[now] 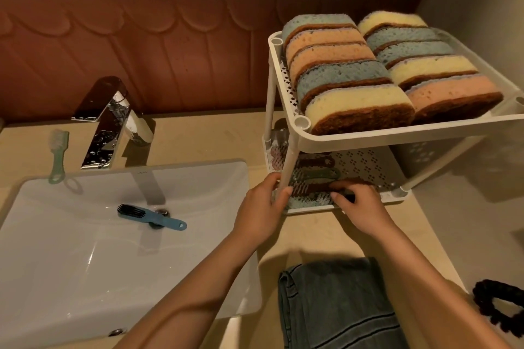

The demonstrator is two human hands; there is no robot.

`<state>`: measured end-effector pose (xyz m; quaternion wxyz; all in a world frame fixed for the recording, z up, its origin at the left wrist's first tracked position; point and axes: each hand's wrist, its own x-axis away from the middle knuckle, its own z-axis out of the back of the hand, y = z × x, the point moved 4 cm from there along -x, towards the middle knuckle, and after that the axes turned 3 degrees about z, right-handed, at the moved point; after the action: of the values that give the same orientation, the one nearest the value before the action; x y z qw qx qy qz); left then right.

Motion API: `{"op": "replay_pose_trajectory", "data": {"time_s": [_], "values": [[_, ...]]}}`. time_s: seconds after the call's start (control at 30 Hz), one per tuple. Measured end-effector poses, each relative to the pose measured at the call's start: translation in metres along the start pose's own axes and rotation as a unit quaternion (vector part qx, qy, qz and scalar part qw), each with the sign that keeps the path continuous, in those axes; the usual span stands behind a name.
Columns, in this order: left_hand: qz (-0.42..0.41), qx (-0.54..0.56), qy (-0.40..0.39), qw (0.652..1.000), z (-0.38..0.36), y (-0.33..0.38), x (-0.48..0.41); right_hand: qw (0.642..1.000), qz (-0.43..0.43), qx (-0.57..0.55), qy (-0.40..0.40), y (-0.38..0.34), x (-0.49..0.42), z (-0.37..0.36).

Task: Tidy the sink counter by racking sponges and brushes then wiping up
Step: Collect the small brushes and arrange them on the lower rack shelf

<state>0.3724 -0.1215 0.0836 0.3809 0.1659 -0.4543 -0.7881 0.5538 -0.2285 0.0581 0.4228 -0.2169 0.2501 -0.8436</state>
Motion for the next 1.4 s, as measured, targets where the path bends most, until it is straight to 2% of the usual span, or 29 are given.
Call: {"op": "replay_pose_trajectory", "data": {"time_s": [0.1, 0.27, 0.4, 0.47, 0.57, 0.83, 1.03, 1.13, 1.27, 1.4], "values": [[0.064, 0.008, -0.058, 0.996, 0.003, -0.015, 0.006, 0.997, 0.009, -0.069, -0.014, -0.026, 0.018, -0.001], [0.122, 0.003, -0.221, 0.968, 0.025, -0.050, 0.033, 0.988, 0.020, -0.136, -0.066, -0.067, 0.048, -0.020], [0.152, -0.046, -0.247, 0.956, 0.061, -0.081, 0.066, 0.975, 0.011, -0.167, -0.145, -0.093, 0.059, -0.057], [0.165, -0.036, -0.251, 0.953, 0.078, -0.093, 0.079, 0.971, 0.006, -0.160, -0.177, -0.106, 0.061, -0.077], [0.188, 0.007, -0.217, 0.958, 0.107, -0.110, 0.093, 0.964, 0.011, -0.161, -0.211, -0.129, 0.063, -0.108], [0.261, 0.074, -0.103, 0.957, 0.198, -0.172, 0.128, 0.947, 0.094, -0.135, -0.277, -0.217, 0.062, -0.190], [0.328, 0.148, 0.083, 0.930, 0.280, -0.227, 0.143, 0.940, 0.120, -0.100, -0.303, -0.287, 0.045, -0.247], [0.330, 0.107, 0.166, 0.923, 0.319, -0.251, 0.142, 0.934, 0.100, -0.132, -0.317, -0.318, 0.036, -0.272], [0.360, 0.025, 0.255, 0.897, 0.367, -0.295, 0.130, 0.924, 0.065, -0.186, -0.329, -0.359, 0.021, -0.306], [0.379, -0.169, 0.256, 0.873, 0.393, -0.316, 0.115, 0.924, -0.002, -0.238, -0.299, -0.386, -0.004, -0.338]]}}
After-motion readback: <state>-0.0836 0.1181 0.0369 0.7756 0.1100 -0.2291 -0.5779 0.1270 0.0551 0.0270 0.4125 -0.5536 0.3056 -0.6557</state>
